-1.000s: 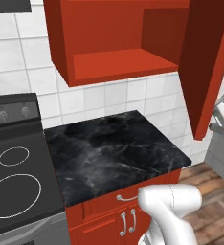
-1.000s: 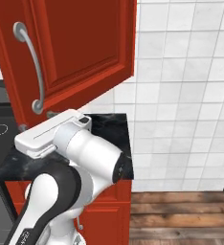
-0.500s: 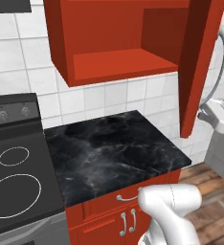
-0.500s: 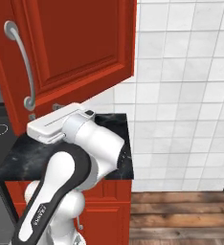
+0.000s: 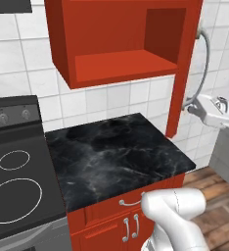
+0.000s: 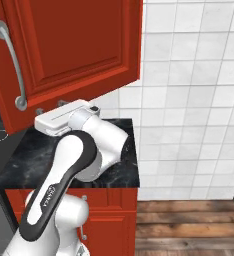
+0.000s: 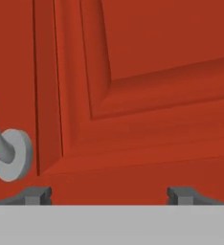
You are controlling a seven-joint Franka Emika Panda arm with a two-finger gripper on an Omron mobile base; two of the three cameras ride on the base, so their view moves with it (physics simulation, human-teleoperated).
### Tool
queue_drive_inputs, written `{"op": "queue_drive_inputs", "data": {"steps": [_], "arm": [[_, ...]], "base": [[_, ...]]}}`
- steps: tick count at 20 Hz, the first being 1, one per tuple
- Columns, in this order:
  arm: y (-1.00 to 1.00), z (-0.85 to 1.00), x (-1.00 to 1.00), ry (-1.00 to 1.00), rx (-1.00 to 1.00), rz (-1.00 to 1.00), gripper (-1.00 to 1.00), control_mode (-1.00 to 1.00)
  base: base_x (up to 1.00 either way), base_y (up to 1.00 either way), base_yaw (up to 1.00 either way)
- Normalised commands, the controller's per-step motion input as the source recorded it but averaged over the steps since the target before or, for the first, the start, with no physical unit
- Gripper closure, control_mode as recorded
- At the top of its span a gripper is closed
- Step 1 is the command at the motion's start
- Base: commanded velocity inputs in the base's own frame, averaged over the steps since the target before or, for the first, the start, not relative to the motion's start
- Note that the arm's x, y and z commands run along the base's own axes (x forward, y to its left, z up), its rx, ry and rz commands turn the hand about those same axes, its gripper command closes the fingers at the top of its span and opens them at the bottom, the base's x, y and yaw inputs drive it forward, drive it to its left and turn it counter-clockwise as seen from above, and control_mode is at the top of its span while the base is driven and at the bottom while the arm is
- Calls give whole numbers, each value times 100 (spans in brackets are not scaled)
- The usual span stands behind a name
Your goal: Close all open cabinet doors.
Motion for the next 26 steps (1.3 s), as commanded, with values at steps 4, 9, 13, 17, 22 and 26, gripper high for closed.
{"op": "queue_drive_inputs", "data": {"steps": [4, 9, 13, 17, 22, 26], "arm": [[46, 0, 22, 1, 0, -15, -100, -100], [49, 0, 17, 0, 0, -17, -100, -100], [47, 0, 20, 0, 0, -16, -100, -100], [30, 0, 29, 0, 0, -13, -100, -100], [25, 0, 40, 0, 0, -9, -100, -100], [32, 0, 34, 0, 0, -10, -100, -100]], "base": [[0, 0, 0], [0, 0, 0], [0, 0, 0], [0, 0, 0], [0, 0, 0], [0, 0, 0]]}}
